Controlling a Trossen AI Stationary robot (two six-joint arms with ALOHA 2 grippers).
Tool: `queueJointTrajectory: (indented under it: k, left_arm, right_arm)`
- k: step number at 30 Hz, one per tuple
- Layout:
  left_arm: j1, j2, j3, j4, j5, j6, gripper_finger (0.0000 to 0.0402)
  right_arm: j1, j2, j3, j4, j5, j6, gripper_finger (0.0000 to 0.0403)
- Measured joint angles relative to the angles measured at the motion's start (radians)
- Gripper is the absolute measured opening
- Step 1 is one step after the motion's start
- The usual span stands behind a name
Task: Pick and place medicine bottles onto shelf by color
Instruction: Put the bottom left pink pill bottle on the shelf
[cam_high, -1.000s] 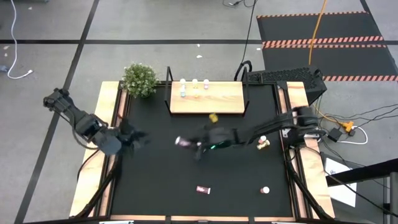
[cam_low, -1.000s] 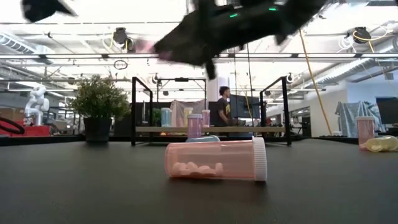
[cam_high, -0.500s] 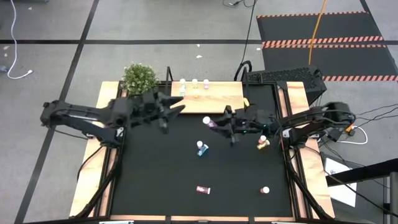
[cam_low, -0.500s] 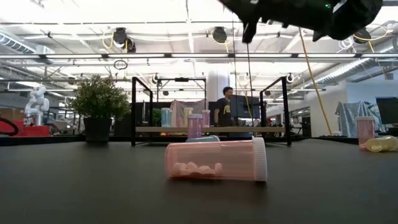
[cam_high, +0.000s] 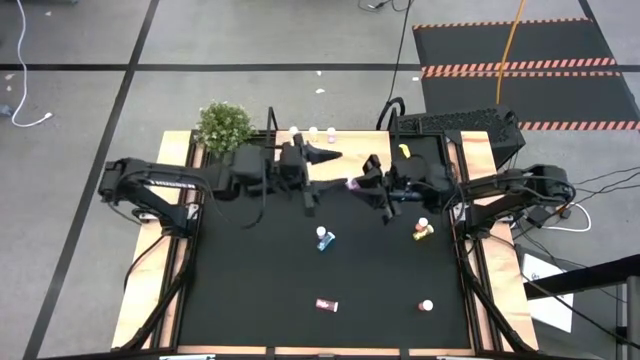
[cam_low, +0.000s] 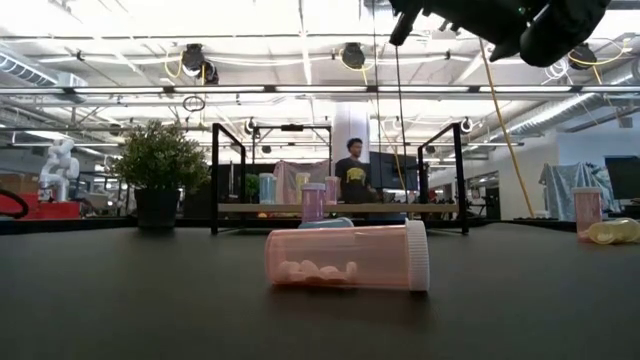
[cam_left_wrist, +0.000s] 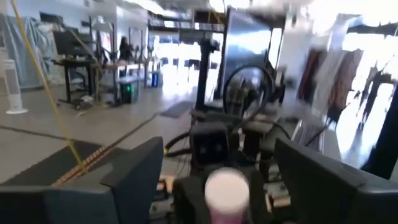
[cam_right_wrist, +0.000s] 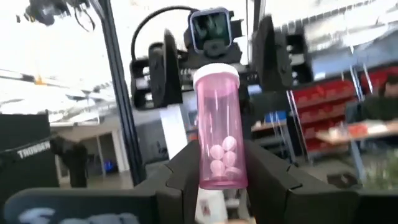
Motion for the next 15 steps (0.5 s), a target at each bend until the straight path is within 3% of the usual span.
queueJointTrajectory:
  k: [6, 15]
  left_arm:
    - [0.03, -0.004, 0.153, -0.254, 0.074, 0.018, 0.0309]
    - [0.096, 0.046, 0.21, -0.48, 0.209, 0.019, 0.0264]
  right_arm:
    - [-0.03, 0.0, 0.0, 0.035, 0.002, 0.01, 0.0102]
    - [-0.06, -0.002, 0.001, -0.093, 0.003, -0.016, 0.0102]
